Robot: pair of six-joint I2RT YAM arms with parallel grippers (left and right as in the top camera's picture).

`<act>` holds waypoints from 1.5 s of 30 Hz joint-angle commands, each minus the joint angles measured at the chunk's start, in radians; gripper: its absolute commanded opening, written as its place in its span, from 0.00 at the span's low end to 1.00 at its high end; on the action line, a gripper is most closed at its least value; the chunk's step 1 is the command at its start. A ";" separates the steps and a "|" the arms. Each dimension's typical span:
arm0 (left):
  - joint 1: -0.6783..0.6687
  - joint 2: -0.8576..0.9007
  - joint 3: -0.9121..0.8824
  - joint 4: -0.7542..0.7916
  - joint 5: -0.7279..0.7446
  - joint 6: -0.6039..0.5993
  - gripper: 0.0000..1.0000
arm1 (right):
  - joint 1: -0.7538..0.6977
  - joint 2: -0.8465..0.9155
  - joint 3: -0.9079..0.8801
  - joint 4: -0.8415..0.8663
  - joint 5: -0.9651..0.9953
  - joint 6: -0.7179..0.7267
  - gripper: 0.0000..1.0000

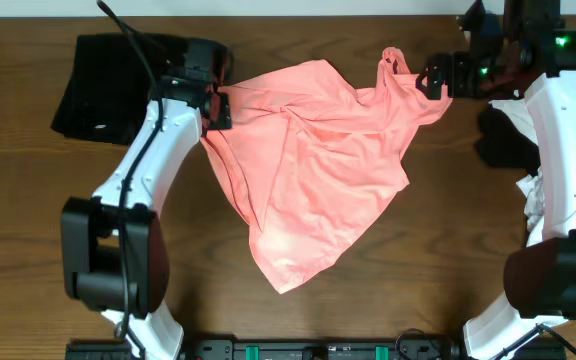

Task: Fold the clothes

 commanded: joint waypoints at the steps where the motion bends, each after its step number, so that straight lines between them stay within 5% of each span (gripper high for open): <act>1: -0.034 -0.084 0.010 -0.051 0.186 -0.053 0.98 | -0.002 0.004 -0.011 0.008 0.136 0.058 0.99; 11: -0.173 -0.109 0.010 -0.127 0.312 -0.023 0.98 | -0.044 0.045 -0.201 0.224 0.228 0.359 0.99; 27: -0.265 -0.108 0.010 -0.122 0.268 0.002 0.98 | -0.095 0.211 -0.505 0.798 0.110 0.492 0.98; 38: -0.289 -0.108 0.008 -0.127 0.267 0.002 0.98 | -0.089 0.329 -0.505 0.908 0.061 0.526 0.59; 45: -0.289 -0.108 0.008 -0.127 0.267 0.002 0.98 | -0.091 0.328 -0.504 0.922 0.062 0.514 0.13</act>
